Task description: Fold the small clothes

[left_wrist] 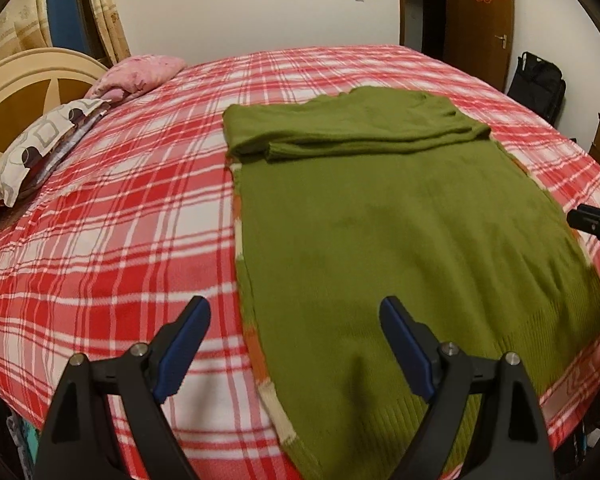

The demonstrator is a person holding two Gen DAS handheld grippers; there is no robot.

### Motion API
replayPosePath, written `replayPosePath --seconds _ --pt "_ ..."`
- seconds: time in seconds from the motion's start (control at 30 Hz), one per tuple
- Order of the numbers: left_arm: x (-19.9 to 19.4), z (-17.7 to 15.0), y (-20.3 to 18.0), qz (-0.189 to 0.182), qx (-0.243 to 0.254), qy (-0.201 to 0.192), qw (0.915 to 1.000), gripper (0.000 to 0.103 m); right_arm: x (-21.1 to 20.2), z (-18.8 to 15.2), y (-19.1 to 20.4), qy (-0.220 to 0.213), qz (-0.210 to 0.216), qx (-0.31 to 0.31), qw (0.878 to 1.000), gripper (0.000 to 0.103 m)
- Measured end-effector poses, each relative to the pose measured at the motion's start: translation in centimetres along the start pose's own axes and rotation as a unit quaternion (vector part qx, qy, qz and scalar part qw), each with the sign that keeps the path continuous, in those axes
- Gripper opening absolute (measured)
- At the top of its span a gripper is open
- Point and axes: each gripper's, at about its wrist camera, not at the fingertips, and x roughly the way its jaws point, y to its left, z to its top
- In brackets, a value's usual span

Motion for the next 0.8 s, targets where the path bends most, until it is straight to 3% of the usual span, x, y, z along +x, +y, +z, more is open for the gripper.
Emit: replayPosePath --seconds 0.57,0.8 --pt "-1.2 -6.9 -0.8 -0.022 0.011 0.060 0.9979 0.090 -2.6 -5.2 -1.4 0.012 -0.011 0.028 0.999 0.056" --pt "-0.3 -9.0 -2.3 -0.056 0.003 0.100 0.9933 0.090 -3.3 -7.6 -3.7 0.026 -0.023 0.059 0.998 0.057"
